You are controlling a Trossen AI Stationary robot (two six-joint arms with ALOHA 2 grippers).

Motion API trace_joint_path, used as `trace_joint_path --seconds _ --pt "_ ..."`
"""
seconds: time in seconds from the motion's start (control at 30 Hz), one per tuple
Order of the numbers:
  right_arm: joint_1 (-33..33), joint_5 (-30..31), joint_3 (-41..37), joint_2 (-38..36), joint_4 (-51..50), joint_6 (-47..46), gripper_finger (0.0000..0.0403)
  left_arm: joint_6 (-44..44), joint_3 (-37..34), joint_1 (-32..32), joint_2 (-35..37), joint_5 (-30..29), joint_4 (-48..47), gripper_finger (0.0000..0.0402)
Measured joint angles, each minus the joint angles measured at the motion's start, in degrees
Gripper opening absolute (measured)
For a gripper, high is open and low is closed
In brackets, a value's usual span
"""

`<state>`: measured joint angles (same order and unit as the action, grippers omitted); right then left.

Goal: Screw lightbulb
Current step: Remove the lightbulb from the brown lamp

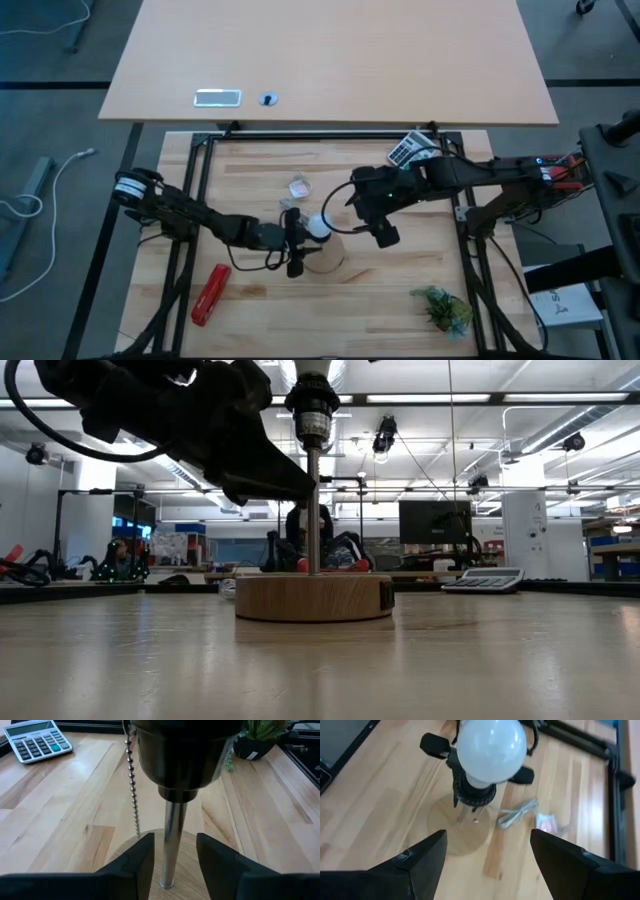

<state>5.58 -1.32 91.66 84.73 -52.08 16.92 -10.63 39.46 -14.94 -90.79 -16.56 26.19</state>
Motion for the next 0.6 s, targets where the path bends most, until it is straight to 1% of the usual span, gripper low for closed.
trace_joint_path --seconds 0.13,0.3,0.4,0.5,0.6 --pt "0.0 0.0 -0.5 -0.1 -3.1 -4.0 0.0275 -0.4 0.0 -0.1 1.6 -0.2 -0.6 0.0143" --pt "0.0 0.0 -4.9 -0.3 -1.4 -7.6 0.026 -4.2 0.1 -0.2 5.2 -0.3 -7.2 0.0136" --pt "0.3 0.0 -10.0 -1.5 4.5 -9.9 0.0249 -7.9 0.1 -0.6 7.7 -0.4 -12.8 0.0127" --pt "0.5 0.5 -16.3 -3.1 12.8 -11.6 0.0238 -10.3 0.1 -1.3 9.9 -1.2 -17.9 0.0114" --pt "0.6 5.1 -22.5 -4.5 20.3 -14.4 0.0225 -10.7 0.1 -2.4 12.4 -4.4 -20.8 0.0095"
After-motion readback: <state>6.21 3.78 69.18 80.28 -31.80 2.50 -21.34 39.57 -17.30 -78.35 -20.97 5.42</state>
